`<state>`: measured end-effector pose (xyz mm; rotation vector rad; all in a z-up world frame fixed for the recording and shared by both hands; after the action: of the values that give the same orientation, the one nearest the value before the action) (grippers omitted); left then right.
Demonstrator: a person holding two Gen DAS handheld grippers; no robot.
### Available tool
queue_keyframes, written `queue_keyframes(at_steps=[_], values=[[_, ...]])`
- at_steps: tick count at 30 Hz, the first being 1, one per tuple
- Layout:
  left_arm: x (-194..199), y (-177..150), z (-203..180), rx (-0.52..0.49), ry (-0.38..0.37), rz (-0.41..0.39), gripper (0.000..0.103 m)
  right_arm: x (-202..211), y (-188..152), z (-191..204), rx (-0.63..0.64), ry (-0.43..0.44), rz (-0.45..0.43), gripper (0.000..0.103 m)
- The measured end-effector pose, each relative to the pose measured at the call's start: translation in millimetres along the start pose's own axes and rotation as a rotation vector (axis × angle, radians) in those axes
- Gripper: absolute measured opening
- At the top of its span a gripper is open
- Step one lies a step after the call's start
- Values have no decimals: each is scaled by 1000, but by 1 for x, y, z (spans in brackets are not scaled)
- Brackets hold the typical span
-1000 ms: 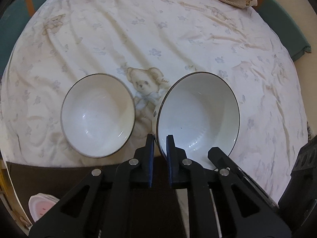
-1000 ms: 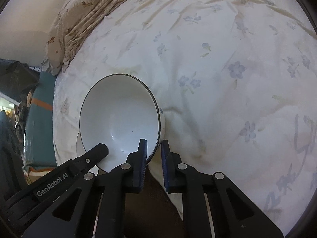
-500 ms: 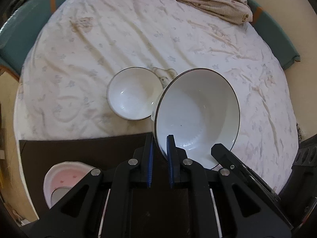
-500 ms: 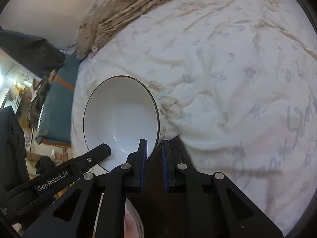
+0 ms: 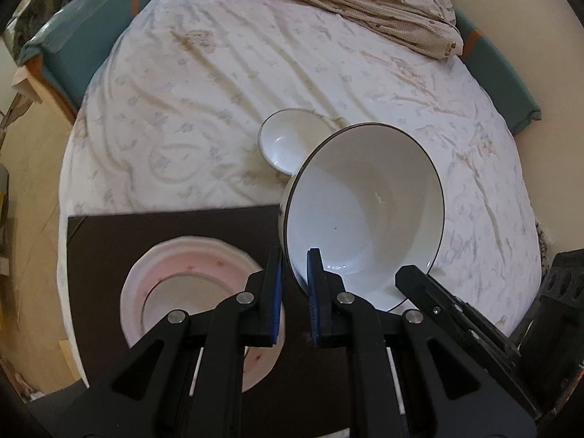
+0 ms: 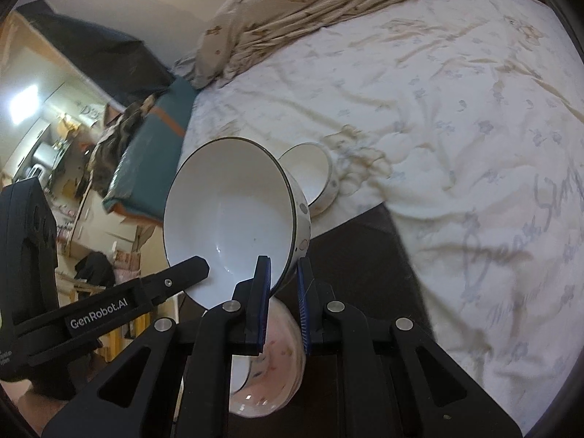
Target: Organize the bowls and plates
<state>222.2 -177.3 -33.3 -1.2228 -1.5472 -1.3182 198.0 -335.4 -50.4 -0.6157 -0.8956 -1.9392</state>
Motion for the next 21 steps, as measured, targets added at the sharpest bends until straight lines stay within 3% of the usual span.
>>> queue_keyframes(at_steps=[14,21], values=[[16,-54,68,-42,80,-60,11,-21,-66,46,119,24,49,15],[26,-72,112,29,9,-80,11,-39,-94,71,185,59,86,15]])
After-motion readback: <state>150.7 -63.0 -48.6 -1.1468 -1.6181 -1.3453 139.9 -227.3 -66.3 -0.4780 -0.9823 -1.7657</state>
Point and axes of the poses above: each gripper's, at about its wrist camera, not at the fingertips, and x roughly against the way its jaws point, z to its left, y to its top, the point moved 6 cm from there along -x, roughly the way its jaws point, and after that the axes turned 3 degrees about z, right-handed, at the moved point
